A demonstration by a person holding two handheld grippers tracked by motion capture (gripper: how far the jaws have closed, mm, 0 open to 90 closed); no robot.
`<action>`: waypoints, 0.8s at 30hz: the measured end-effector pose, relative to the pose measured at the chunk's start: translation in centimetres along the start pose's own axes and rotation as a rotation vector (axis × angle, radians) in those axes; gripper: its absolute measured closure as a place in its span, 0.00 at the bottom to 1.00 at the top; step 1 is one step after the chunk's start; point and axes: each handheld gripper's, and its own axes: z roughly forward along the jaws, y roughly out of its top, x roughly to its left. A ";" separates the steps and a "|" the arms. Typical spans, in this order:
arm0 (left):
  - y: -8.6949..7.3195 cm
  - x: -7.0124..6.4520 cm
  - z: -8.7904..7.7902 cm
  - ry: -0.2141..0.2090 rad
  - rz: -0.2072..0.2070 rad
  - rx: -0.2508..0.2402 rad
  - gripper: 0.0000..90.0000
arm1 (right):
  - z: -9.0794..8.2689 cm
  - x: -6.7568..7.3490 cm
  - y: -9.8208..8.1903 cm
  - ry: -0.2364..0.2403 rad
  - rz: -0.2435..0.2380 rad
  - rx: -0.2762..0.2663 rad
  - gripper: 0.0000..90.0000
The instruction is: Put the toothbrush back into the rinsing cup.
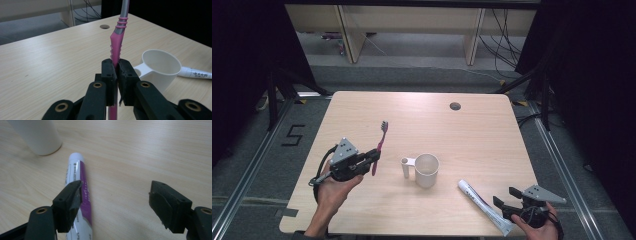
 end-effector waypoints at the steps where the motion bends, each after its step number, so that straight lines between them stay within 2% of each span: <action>1: 0.2 -0.1 0.1 0.001 0.000 -0.006 0.93 | 0.1 0.0 0.0 -0.003 0.000 -0.008 0.31; 7: 1.5 -1.1 0.7 -0.003 0.003 -0.043 0.93 | -0.1 0.1 0.0 0.018 0.030 0.006 0.31; 13: 2.2 -1.6 1.4 -0.024 0.002 -0.065 0.93 | -0.1 0.0 0.0 0.005 0.004 -0.012 0.31; 24: 2.5 -2.0 2.9 -0.024 -0.005 -0.087 0.93 | 0.1 0.0 0.0 0.007 0.010 -0.010 0.31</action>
